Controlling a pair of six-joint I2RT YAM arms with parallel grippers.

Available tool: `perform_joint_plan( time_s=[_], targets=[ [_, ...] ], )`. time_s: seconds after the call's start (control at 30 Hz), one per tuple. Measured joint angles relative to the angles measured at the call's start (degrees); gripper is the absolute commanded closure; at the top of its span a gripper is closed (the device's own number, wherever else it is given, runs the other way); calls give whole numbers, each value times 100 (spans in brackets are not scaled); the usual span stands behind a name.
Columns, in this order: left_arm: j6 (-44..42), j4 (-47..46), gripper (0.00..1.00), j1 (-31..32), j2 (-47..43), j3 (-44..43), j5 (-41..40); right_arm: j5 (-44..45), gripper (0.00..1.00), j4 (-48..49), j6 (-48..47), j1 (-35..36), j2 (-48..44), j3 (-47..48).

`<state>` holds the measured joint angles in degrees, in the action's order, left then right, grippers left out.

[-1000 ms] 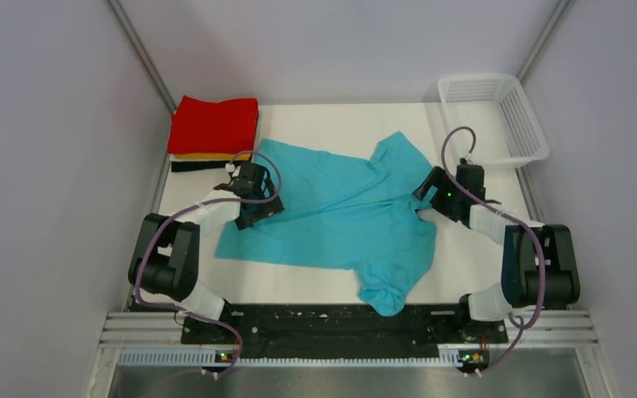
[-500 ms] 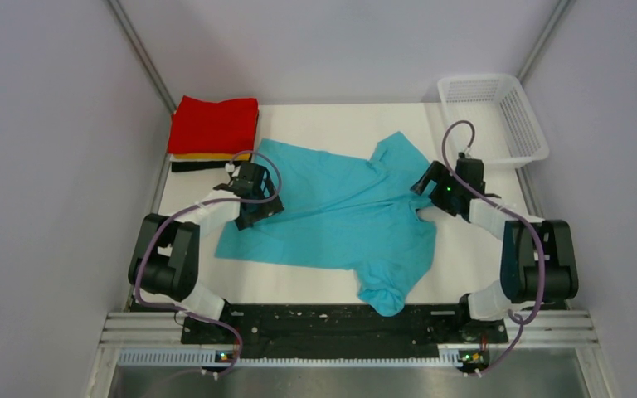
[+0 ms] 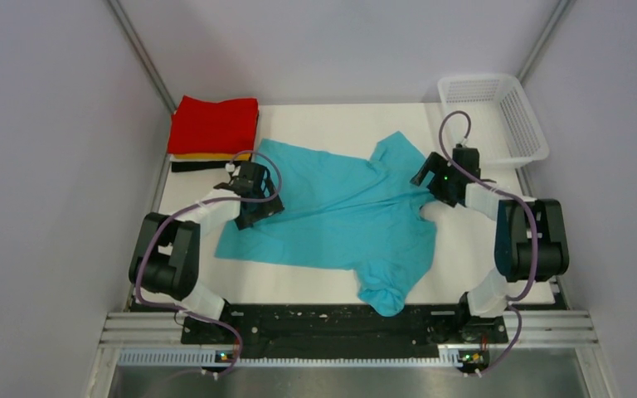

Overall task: Fold and stack the t-shirts
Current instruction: Flatten out the tshirt

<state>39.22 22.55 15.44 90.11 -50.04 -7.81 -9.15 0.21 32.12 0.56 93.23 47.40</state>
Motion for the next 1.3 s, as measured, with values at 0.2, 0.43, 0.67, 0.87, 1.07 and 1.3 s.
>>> perform_joint_plan(
  time_s=[0.2, 0.43, 0.67, 0.87, 1.07, 1.3],
  targets=[
    [0, 17, 1, 0, 4, -11, -17, 820, 2, -761, -15, 7, 181, 463],
    [-17, 31, 1, 0, 17, -24, -57, 2159, 2, -1534, -262, 2, 295, 693],
    [-48, 44, 1, 0, 15, -28, -39, 2426, 2, -1552, -546, 46, 437, 846],
    [-114, 44, 1, -20, -155, 101, 164, 2271, 4, -1845, -529, 348, -1119, 229],
    [-146, 63, 1, -20, -433, 240, 404, 1480, 5, -1891, -221, 844, -3084, -732],
    [-149, 61, 1, -9, -496, 264, 568, 619, 6, -1563, 208, 1805, -2653, -1624]
  ],
)
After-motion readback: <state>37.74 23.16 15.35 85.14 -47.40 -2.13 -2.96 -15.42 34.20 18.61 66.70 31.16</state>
